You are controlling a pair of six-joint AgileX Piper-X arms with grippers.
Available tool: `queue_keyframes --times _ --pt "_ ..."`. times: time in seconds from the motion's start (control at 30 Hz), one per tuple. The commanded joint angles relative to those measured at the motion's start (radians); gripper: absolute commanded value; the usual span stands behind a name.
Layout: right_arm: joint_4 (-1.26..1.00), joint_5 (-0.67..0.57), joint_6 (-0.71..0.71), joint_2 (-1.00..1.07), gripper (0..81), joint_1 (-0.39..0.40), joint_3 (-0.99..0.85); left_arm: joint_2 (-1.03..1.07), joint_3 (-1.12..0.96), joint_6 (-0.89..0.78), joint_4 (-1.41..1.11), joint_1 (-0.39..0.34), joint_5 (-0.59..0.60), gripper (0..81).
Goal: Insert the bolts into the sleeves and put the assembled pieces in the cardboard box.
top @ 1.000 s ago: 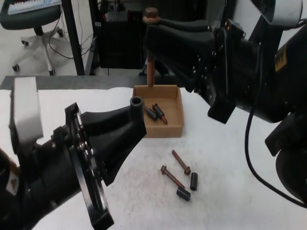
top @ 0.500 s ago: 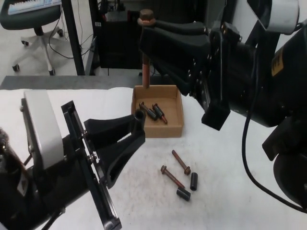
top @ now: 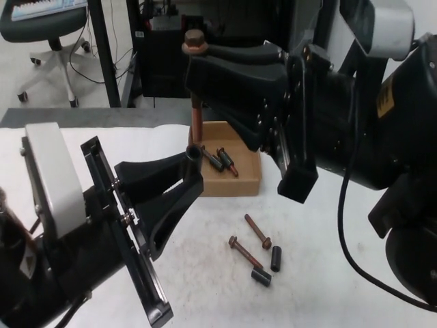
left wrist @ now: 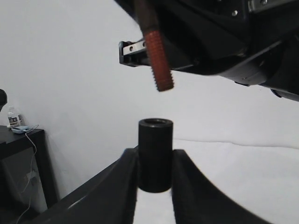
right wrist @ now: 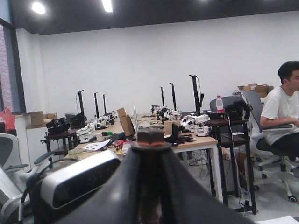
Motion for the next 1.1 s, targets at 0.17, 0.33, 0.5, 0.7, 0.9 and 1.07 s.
queue_keyframes --times 0.17,0.33,0.5,0.7,0.9,1.07 --pt "0.025 0.009 -0.040 0.002 0.8 0.003 0.003 0.000 -0.005 -0.017 -0.034 0.003 -0.005 0.2" --pt "0.029 0.016 -0.039 0.016 0.8 0.003 0.007 0.000 -0.005 -0.039 -0.060 0.003 -0.005 0.2" --pt "0.029 0.016 -0.039 0.037 0.8 0.007 0.007 0.000 -0.005 -0.046 -0.060 0.003 -0.005 0.2" --pt "0.029 0.016 -0.047 0.061 0.8 0.033 0.007 0.000 -0.005 -0.045 -0.062 0.003 -0.005 0.2" --pt "0.018 0.016 -0.096 0.066 0.8 0.037 0.007 0.000 -0.005 -0.058 -0.101 0.007 -0.082 0.2" --pt "0.012 0.007 -0.114 0.066 0.8 0.037 0.007 0.000 -0.005 -0.132 -0.145 0.043 -0.119 0.2"
